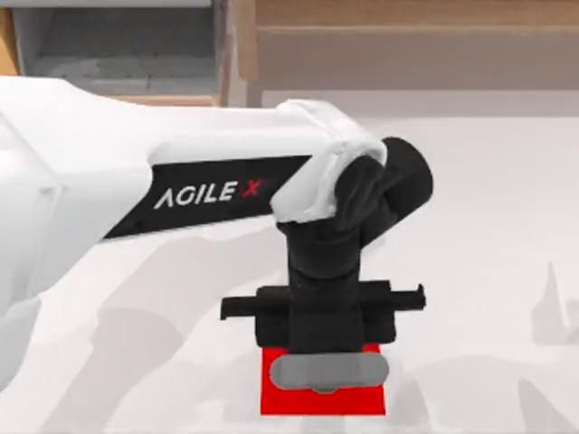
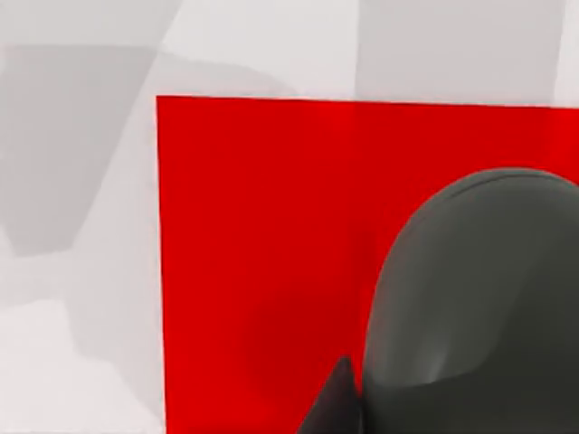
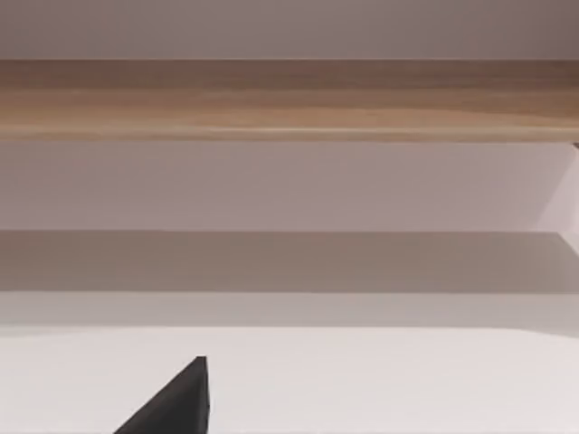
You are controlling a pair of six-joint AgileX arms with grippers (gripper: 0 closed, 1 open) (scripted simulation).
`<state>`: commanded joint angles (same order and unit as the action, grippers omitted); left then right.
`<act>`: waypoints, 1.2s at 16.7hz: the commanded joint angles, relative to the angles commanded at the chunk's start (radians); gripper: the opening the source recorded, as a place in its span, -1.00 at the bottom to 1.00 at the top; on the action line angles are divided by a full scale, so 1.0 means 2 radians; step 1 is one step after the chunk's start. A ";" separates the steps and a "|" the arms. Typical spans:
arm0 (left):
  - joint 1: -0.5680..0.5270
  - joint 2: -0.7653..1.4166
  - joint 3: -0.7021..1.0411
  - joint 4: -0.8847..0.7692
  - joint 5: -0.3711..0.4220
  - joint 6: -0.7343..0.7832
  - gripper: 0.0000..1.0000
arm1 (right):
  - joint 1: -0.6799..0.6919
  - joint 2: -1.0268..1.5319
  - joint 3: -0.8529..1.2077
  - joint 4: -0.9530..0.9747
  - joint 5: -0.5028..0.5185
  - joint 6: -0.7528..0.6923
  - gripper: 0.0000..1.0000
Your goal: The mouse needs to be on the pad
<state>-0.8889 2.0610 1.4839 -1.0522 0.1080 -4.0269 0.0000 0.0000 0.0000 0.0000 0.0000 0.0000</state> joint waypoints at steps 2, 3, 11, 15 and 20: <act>-0.002 -0.002 -0.004 0.017 -0.013 0.004 -1.00 | 0.000 0.000 0.000 0.000 0.000 0.000 1.00; -0.003 -0.002 -0.005 0.025 -0.021 0.006 -1.00 | 0.000 0.000 0.000 0.000 0.000 0.000 1.00; -0.004 0.005 -0.014 0.041 -0.039 0.010 -0.85 | 0.000 0.000 0.000 0.000 0.000 0.000 1.00; -0.004 0.005 -0.014 0.041 -0.039 0.010 -0.25 | 0.000 0.000 0.000 0.000 0.000 0.000 1.00; -0.004 0.005 -0.014 0.041 -0.039 0.010 0.51 | 0.000 0.000 0.000 0.000 0.000 0.000 1.00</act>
<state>-0.8975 2.0710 1.4551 -0.9710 0.0304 -4.0072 0.0000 0.0000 0.0000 0.0000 0.0000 0.0000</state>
